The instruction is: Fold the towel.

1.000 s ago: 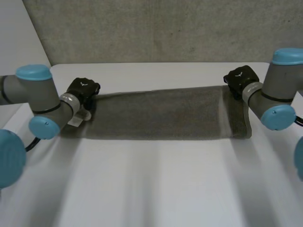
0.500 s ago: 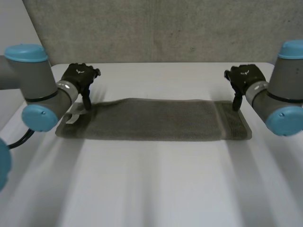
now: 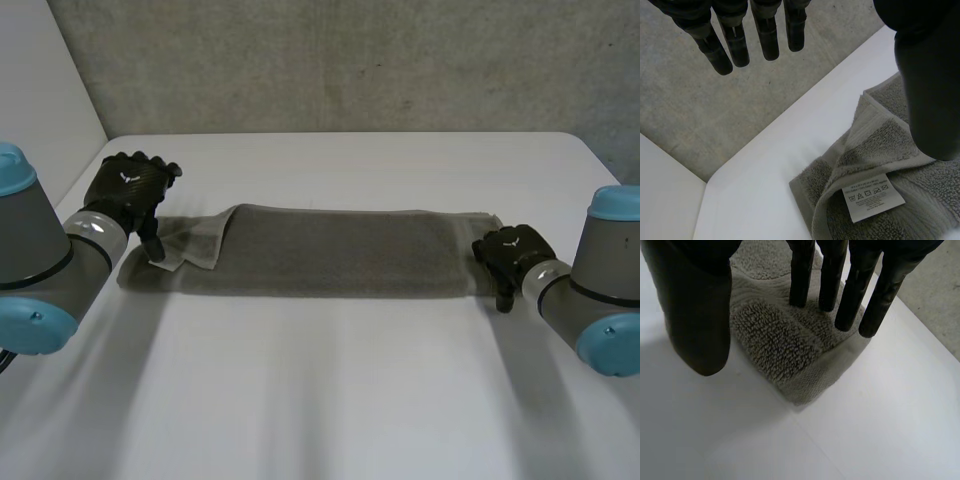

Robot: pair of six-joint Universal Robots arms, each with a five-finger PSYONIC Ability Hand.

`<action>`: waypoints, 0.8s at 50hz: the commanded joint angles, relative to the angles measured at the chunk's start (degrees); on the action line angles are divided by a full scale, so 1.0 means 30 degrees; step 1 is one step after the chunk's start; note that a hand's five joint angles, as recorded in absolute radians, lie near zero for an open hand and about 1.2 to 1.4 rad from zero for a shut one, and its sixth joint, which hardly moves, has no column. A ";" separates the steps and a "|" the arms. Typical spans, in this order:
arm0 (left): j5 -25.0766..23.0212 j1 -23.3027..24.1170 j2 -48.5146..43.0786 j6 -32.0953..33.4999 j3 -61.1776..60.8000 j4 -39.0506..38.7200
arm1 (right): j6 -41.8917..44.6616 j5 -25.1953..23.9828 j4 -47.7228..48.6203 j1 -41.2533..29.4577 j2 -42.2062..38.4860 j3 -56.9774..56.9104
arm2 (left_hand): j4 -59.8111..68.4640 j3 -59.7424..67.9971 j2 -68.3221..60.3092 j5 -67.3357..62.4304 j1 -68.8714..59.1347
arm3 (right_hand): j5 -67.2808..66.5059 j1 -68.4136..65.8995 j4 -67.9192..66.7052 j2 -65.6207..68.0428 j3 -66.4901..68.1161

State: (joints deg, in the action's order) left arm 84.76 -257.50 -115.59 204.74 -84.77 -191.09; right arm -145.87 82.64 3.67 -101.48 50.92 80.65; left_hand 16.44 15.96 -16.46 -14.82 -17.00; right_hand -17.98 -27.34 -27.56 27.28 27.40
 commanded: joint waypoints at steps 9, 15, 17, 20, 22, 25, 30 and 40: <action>-0.0364 -0.0035 -0.3477 0.0804 0.2120 -0.0024 | -0.0008 0.0050 0.0123 -0.0010 -0.0128 0.0070 | -0.1290 -0.1130 0.1297 0.4083 0.1477 | -0.1603 -0.1816 -0.1741 0.1834 0.1796; -0.0393 -0.0035 -0.5908 0.1769 0.4696 0.0005 | -0.0008 0.0050 0.0329 -0.0039 -0.0069 0.0217 | -0.1178 -0.1017 0.1185 0.3971 0.1365 | -0.3231 -0.3444 -0.3369 0.3462 0.3424; -0.0364 -0.0035 -0.6523 0.2062 0.5399 0.0035 | -0.0008 0.0050 0.0329 -0.0039 -0.0011 0.0275 | -0.1178 -0.1017 0.1185 0.3971 0.1365 | -0.3231 -0.3444 -0.3369 0.3462 0.3424; -0.0364 -0.0035 -0.7638 0.2473 0.6863 0.0123 | -0.0008 0.0050 0.0329 -0.0039 0.0018 0.0392 | -0.1178 -0.1017 0.1185 0.3971 0.1365 | -0.3398 -0.3611 -0.3536 0.3629 0.3591; -0.0364 -0.0035 -0.8112 0.2534 0.7574 0.0152 | -0.0008 0.0050 0.0358 -0.0039 0.0019 0.0422 | -0.1122 -0.0961 0.1129 0.3915 0.1309 | -0.3848 -0.4061 -0.3986 0.4079 0.4041; -0.0364 -0.0035 -0.8957 0.2563 0.8828 0.0123 | -0.0037 0.0050 0.0358 -0.0039 0.0048 0.0539 | -0.1066 -0.0906 0.1074 0.3859 0.1254 | -0.4853 -0.5066 -0.4991 0.5084 0.5046; -0.0364 -0.0035 -1.0426 0.2563 1.1060 0.0269 | -0.0037 0.0050 0.0534 -0.0039 0.0048 0.0627 | -0.1009 -0.0849 0.1017 0.3803 0.1197 | -0.5194 -0.5406 -0.5332 0.5425 0.5387; 0.1123 -0.0297 -1.3471 0.2651 1.6737 0.1352 | -0.0067 0.0050 0.0885 -0.0039 0.0019 0.0657 | -0.0786 -0.0625 0.0793 0.3579 0.0973 | -0.7428 -0.7641 -0.7566 0.7659 0.7621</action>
State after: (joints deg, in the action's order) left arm 84.20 -257.64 -151.60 212.67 -44.16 -189.01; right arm -146.02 82.79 5.82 -101.61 51.06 82.64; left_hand 16.44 15.97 -16.47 -14.99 -17.00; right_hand -34.47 -45.61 -45.90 45.49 45.83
